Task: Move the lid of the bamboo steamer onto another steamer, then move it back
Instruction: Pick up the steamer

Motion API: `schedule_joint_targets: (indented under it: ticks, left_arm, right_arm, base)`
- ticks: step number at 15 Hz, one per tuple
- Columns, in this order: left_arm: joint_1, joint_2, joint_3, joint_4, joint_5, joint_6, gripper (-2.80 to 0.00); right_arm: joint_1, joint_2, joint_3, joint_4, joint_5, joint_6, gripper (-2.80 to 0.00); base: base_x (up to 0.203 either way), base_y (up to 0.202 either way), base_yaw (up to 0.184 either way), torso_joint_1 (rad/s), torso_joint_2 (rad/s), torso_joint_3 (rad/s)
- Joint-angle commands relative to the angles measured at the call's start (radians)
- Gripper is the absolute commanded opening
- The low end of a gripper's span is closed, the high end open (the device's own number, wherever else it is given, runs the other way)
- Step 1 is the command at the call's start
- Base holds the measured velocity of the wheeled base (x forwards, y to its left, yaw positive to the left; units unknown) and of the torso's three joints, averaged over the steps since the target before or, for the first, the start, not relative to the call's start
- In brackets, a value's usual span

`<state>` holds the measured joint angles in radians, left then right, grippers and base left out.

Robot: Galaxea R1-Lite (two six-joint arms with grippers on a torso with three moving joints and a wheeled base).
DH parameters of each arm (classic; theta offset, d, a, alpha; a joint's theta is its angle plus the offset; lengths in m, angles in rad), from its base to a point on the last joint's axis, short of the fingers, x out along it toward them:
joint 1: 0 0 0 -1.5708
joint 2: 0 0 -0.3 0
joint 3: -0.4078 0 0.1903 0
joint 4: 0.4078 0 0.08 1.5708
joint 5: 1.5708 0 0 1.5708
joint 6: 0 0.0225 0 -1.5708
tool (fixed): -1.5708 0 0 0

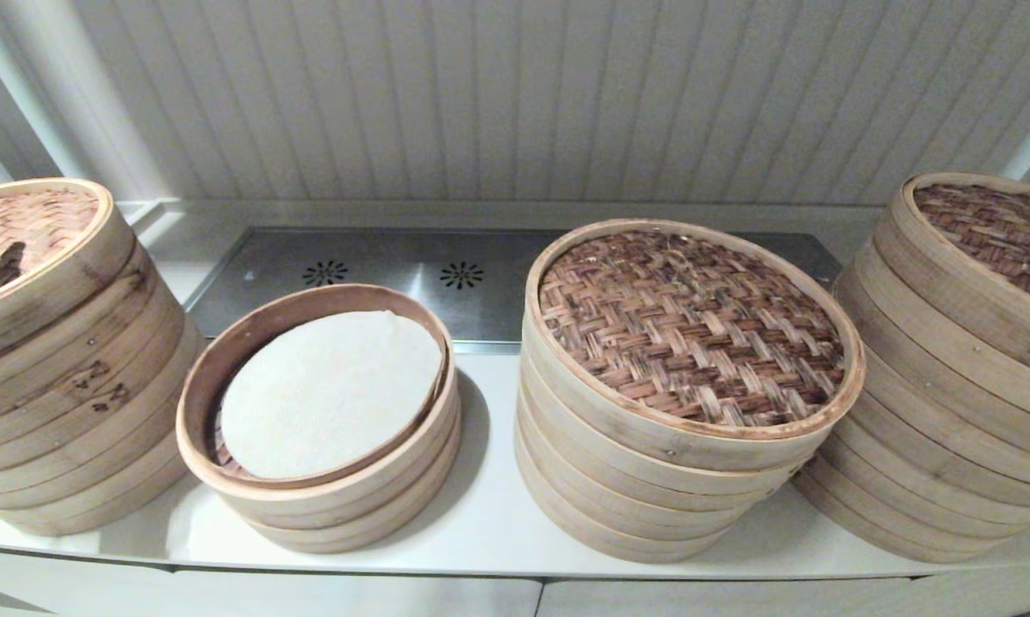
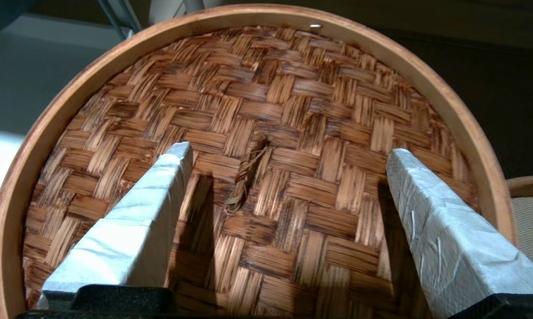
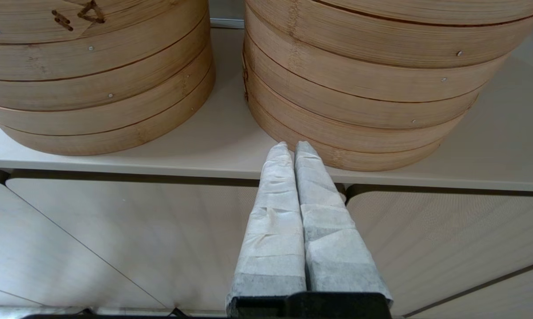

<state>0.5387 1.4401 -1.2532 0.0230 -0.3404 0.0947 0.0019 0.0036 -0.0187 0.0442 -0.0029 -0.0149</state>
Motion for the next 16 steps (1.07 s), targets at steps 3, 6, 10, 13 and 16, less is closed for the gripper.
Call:
schedule_joint_targets:
  ticks: [3,6,10,13,16]
  left_arm:
    - [0.018,0.063,-0.038,0.000,-0.057,0.001,0.00]
    - [0.030,0.111,-0.083,0.002,-0.069,0.012,0.00]
    - [0.061,0.128,-0.083,0.000,-0.111,0.022,0.00]
    - [0.061,0.132,-0.086,0.001,-0.112,0.022,-2.80]
    - [0.061,0.132,-0.086,-0.002,-0.114,0.020,-2.80]
  right_arm:
    - [0.000,0.003,0.000,0.000,0.000,0.000,-2.80]
    - [0.000,0.003,-0.001,0.000,0.000,0.000,-2.80]
    - [0.001,0.003,-0.001,0.002,0.001,0.000,-2.80]
    - [0.001,0.003,-0.001,0.002,0.001,0.000,-2.80]
    - [0.000,0.003,-0.001,0.002,0.001,0.000,-2.80]
  base:
    - [0.000,0.000,0.000,0.000,0.00,0.000]
    - [0.000,0.000,0.000,0.000,0.00,0.000]
    - [0.000,0.000,0.000,0.000,0.00,0.000]
    - [0.000,0.000,0.000,0.000,0.00,0.000]
    - [0.000,0.000,0.000,0.000,0.00,0.000]
